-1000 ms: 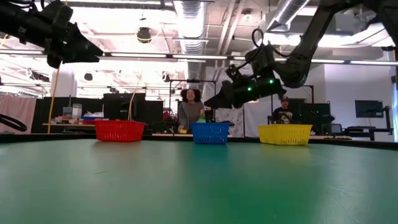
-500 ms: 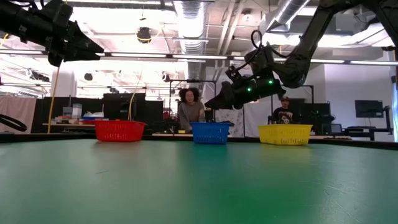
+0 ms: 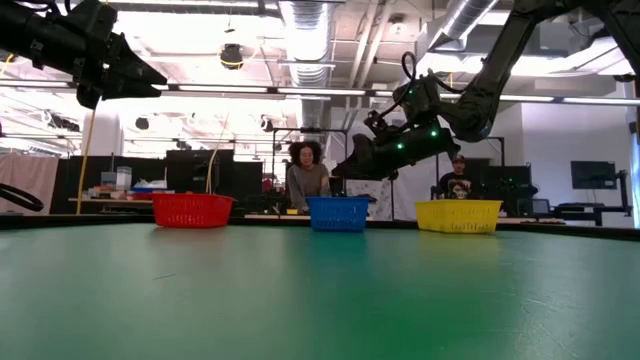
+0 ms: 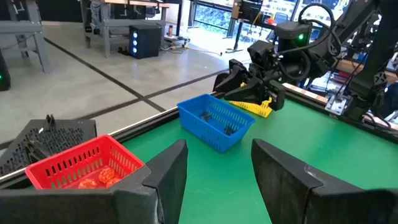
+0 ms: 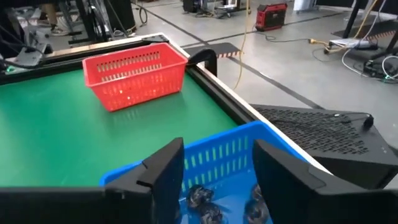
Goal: Sort Halloween decoration
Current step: Return to Home Position
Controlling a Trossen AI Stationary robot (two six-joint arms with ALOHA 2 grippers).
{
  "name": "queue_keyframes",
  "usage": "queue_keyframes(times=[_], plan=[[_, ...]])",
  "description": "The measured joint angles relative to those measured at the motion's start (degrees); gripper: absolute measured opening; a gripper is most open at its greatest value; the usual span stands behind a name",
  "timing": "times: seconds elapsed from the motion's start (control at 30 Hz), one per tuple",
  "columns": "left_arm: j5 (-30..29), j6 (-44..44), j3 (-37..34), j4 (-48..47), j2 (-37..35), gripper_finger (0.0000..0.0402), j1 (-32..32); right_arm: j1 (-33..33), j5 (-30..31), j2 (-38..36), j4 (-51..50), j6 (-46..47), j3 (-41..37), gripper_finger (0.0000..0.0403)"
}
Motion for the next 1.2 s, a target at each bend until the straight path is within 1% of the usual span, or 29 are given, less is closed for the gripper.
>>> queue_keyframes(times=[0.1,0.17,0.23,0.37,0.5,0.57,0.67,0.73,0.77,0.83,0.9,1.0,1.1,1.2], plan=[[0.0,-0.7,0.0,0.01,-0.01,0.0169,0.0,-0.01,-0.23,-0.77,-0.16,1.45,-0.02,0.0227],[0.0,-0.91,0.0,0.08,0.01,0.0169,0.0,0.25,-0.31,-2.63,-0.4,3.28,-0.04,0.0228],[0.38,-1.01,0.0,0.22,0.0,0.0169,0.01,0.69,-0.44,-5.56,-0.57,4.71,-0.04,0.0228],[3.24,-2.7,0.0,2.41,0.01,0.0169,0.0,1.87,-0.72,-14.38,-5.47,5.7,-0.04,0.0229],[3.45,-4.68,0.0,5.63,0.0,0.0169,0.01,3.49,-0.72,-26.67,-15.4,4.62,-0.02,0.023],[2.58,-1.9,0.0,6.92,0.01,0.0169,-0.02,4.42,-0.72,-33.26,-22.52,2.64,-0.02,0.023],[-0.58,2.92,0.0,9.18,0.01,0.0169,0.01,6.14,-0.72,-42.96,-34.83,-0.68,-0.02,0.023],[-1.02,3.36,0.0,10.55,0.0,0.0169,0.01,7.74,-0.72,-48.53,-42.45,-2.97,-0.02,0.023],[-0.26,1.59,0.02,10.73,-0.02,0.0169,0.01,8.68,-0.72,-51.03,-46.03,-3.38,-0.02,0.023],[2.43,1.0,0.0,12.53,0.03,0.0169,0.01,10.61,-0.72,-55.35,-51.91,-3.13,-0.02,0.023],[5.0,2.48,0.01,14.12,-0.04,0.0169,-0.02,12.89,-0.72,-58.86,-55.8,-2.34,-0.02,0.023],[8.93,3.06,0.01,15.9,-0.02,0.0169,0.01,16.98,-0.71,-64.19,-59.1,-0.83,-1.19,0.023],[13.96,3.81,0.41,16.53,-0.04,0.0169,0.01,21.5,-0.22,-70.64,-59.67,1.56,-5.79,0.023],[18.14,3.82,0.42,17.59,-0.02,0.0169,0.01,26.48,4.15,-76.7,-55.5,4.03,-12.52,0.023]])
